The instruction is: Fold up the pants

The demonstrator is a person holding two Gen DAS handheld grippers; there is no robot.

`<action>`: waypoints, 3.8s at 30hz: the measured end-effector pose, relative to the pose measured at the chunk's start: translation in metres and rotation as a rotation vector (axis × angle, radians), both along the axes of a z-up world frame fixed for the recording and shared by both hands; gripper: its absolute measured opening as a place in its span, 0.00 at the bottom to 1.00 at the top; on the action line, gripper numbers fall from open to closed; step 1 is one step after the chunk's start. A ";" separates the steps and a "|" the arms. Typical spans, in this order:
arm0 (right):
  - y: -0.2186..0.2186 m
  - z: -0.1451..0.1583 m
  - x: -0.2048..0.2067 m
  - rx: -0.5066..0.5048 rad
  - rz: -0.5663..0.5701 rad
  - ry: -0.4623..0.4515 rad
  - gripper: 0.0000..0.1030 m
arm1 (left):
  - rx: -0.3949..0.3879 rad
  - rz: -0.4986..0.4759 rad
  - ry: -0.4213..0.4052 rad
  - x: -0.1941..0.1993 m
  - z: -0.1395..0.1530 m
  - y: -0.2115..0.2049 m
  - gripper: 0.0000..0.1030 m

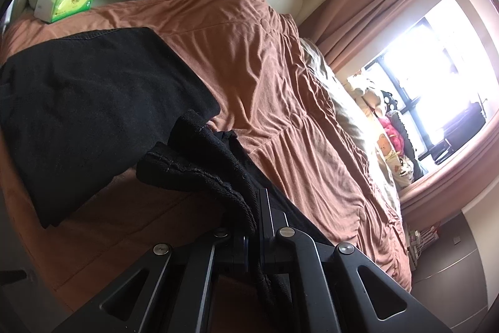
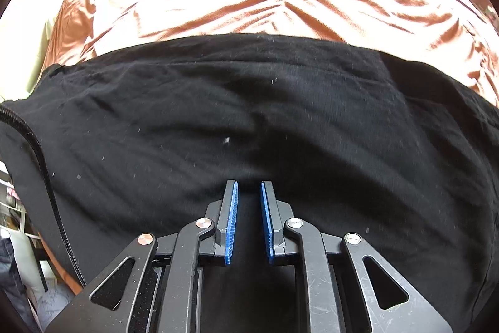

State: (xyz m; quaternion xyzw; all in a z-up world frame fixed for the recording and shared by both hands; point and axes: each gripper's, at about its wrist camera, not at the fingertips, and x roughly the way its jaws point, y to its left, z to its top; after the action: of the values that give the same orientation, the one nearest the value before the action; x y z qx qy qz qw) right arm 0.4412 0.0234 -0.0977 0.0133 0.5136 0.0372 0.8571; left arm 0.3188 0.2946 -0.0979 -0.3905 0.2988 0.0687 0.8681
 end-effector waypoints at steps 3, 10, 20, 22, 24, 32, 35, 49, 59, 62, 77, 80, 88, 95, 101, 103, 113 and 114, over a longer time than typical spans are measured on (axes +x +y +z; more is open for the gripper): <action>-0.002 0.000 0.018 -0.010 -0.005 -0.009 0.13 | -0.003 0.002 0.016 0.003 -0.007 0.002 0.04; -0.003 -0.003 0.051 -0.028 -0.025 -0.020 0.13 | -0.010 0.006 0.030 0.003 -0.019 0.006 0.04; -0.003 -0.006 0.082 -0.053 -0.041 -0.019 0.13 | -0.044 0.001 0.027 0.007 -0.028 0.011 0.04; -0.002 -0.005 0.078 -0.068 -0.040 -0.014 0.13 | -0.051 -0.005 0.019 0.007 -0.027 0.012 0.04; 0.001 -0.006 0.071 -0.075 -0.042 -0.003 0.13 | -0.059 -0.012 0.013 0.007 -0.026 0.012 0.04; 0.011 -0.005 0.010 -0.053 -0.048 0.001 0.13 | -0.053 -0.074 -0.020 0.014 -0.009 0.009 0.04; 0.012 -0.006 -0.012 -0.042 -0.059 0.001 0.13 | -0.043 -0.099 -0.033 0.016 -0.004 0.007 0.04; 0.014 0.004 -0.092 -0.052 -0.068 -0.024 0.13 | -0.030 -0.136 -0.067 0.013 0.017 -0.001 0.04; -0.030 0.056 -0.155 0.034 -0.129 -0.133 0.13 | 0.069 -0.214 -0.149 0.016 0.099 -0.056 0.04; -0.050 0.071 -0.178 0.061 -0.172 -0.156 0.13 | 0.097 -0.258 -0.182 0.018 0.132 -0.078 0.04; -0.123 0.122 -0.292 0.126 -0.251 -0.349 0.81 | 0.259 -0.422 -0.309 0.025 0.246 -0.215 0.04; -0.138 0.122 -0.312 0.163 -0.266 -0.367 0.84 | 0.277 -0.449 -0.324 0.027 0.260 -0.245 0.04; -0.183 0.122 -0.342 0.211 -0.291 -0.377 0.84 | 0.351 -0.525 -0.347 0.036 0.279 -0.326 0.04; -0.227 0.128 -0.370 0.246 -0.345 -0.409 0.84 | 0.374 -0.584 -0.330 0.048 0.273 -0.387 0.04; -0.263 0.127 -0.398 0.288 -0.402 -0.435 0.84 | 0.379 -0.636 -0.309 0.056 0.264 -0.431 0.04; -0.275 0.126 -0.408 0.300 -0.415 -0.443 0.84 | 0.384 -0.655 -0.301 0.058 0.261 -0.445 0.04; -0.325 0.114 -0.440 0.333 -0.496 -0.468 0.84 | 0.367 -0.784 -0.261 0.068 0.237 -0.526 0.04; -0.330 0.112 -0.441 0.338 -0.504 -0.467 0.84 | 0.362 -0.806 -0.255 0.068 0.233 -0.537 0.04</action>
State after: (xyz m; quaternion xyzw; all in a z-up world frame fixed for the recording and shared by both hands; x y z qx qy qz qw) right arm 0.0000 -0.3065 0.0142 0.2715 0.2718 -0.0884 0.9190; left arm 0.3865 -0.2425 0.1349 -0.0903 0.3010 -0.2719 0.9096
